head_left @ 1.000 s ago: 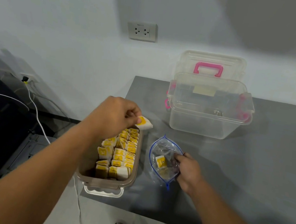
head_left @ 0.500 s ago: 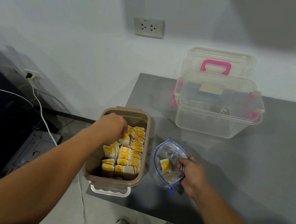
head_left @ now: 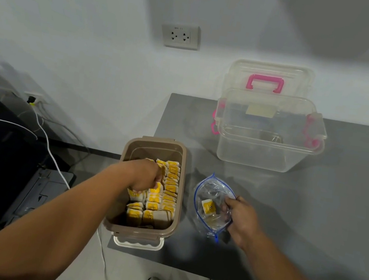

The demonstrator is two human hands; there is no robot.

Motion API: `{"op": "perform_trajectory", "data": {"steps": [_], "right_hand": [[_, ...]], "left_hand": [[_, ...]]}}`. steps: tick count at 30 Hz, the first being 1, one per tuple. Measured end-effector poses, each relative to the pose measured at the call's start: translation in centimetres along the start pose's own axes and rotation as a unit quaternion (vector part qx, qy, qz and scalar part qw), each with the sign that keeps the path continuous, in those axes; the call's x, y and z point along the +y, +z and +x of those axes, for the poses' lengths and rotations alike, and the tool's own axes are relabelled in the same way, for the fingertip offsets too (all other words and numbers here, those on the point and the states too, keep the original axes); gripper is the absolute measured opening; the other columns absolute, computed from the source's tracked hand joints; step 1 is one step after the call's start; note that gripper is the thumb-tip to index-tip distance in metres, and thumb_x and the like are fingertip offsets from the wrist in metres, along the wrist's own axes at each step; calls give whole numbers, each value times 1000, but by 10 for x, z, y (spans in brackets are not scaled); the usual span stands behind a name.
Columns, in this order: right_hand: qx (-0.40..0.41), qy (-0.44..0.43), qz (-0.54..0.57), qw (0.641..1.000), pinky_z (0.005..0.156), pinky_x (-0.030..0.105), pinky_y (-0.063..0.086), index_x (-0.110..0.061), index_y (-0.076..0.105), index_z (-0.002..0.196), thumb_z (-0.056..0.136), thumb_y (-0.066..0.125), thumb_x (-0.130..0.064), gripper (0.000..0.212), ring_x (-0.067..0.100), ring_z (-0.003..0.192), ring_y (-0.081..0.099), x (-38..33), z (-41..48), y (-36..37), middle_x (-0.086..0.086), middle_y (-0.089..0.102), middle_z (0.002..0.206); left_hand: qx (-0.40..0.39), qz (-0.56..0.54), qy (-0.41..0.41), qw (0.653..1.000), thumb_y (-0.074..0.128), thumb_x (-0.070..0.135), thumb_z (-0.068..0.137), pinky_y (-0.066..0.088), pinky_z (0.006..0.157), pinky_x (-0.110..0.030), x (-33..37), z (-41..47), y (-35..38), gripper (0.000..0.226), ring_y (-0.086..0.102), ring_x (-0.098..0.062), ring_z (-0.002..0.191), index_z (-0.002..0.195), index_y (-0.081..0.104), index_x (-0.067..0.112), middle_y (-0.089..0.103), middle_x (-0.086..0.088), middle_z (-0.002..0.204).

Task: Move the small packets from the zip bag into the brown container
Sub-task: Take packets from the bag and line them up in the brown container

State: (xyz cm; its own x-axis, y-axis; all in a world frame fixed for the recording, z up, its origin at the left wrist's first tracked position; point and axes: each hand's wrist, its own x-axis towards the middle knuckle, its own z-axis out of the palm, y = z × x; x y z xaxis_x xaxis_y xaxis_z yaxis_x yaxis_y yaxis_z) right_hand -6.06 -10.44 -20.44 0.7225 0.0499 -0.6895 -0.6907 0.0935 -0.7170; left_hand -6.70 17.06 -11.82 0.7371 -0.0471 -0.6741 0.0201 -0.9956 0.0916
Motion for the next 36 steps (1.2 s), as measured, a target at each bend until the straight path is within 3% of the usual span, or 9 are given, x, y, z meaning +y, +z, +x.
{"op": "perform_trajectory", "data": {"steps": [4,8,16,22,27,29,33,36], "right_hand": [[6,0,-7,1000,61,37,52,-10,57,83,98,54,-5,16,27,66,60,-1,0,-1,9,61,69],[2,-1,-7,1000,68,43,53,-9,58,88,98,54,-5,12,30,72,61,-2,0,-1,12,61,74],[4,-3,-2,1000,60,37,53,-10,58,87,98,54,-5,13,27,67,63,-4,-1,1,9,63,70],[-11,-12,-7,1000,62,37,52,-10,55,80,97,54,-3,18,27,67,62,-7,-3,-1,10,62,71],[-24,-14,3,1000,74,48,55,-8,58,86,96,55,-2,12,30,73,64,-12,-4,-3,14,65,76],[-28,-17,3,999,78,50,55,-9,60,86,96,56,-2,12,30,74,64,-14,-6,-5,16,65,79],[-25,-24,-3,999,68,37,51,-9,63,90,95,58,-5,8,25,70,61,-16,-8,-8,13,67,79],[-33,-18,6,999,75,42,50,-9,62,91,93,58,-5,6,26,74,62,-16,-9,-14,13,67,80]], "left_hand": [[34,34,-5,999,56,25,100,52,83,-31,4,2,1,24,60,-18,88,123,62,19,65,-5,115],[83,38,-17,996,60,25,97,53,94,-36,7,4,3,21,64,-20,99,117,66,20,68,-4,111],[80,30,-32,996,67,24,93,53,97,-35,10,4,3,23,64,-20,103,116,70,26,68,0,112],[125,-58,-31,990,69,21,89,54,93,-34,10,-13,-9,9,65,-13,94,95,73,27,71,6,98],[276,-125,30,953,68,29,92,45,66,-12,43,-42,-34,3,63,-3,77,91,69,27,68,13,83],[304,-165,72,935,69,26,91,41,62,-7,66,-49,-38,2,62,0,73,91,70,24,66,14,79],[286,-199,145,926,70,23,91,52,78,-19,114,-44,-30,8,65,-3,83,98,74,21,71,10,88],[262,-158,139,942,65,22,93,51,82,-23,141,-29,-14,13,66,-10,89,102,74,20,73,5,97]]}}
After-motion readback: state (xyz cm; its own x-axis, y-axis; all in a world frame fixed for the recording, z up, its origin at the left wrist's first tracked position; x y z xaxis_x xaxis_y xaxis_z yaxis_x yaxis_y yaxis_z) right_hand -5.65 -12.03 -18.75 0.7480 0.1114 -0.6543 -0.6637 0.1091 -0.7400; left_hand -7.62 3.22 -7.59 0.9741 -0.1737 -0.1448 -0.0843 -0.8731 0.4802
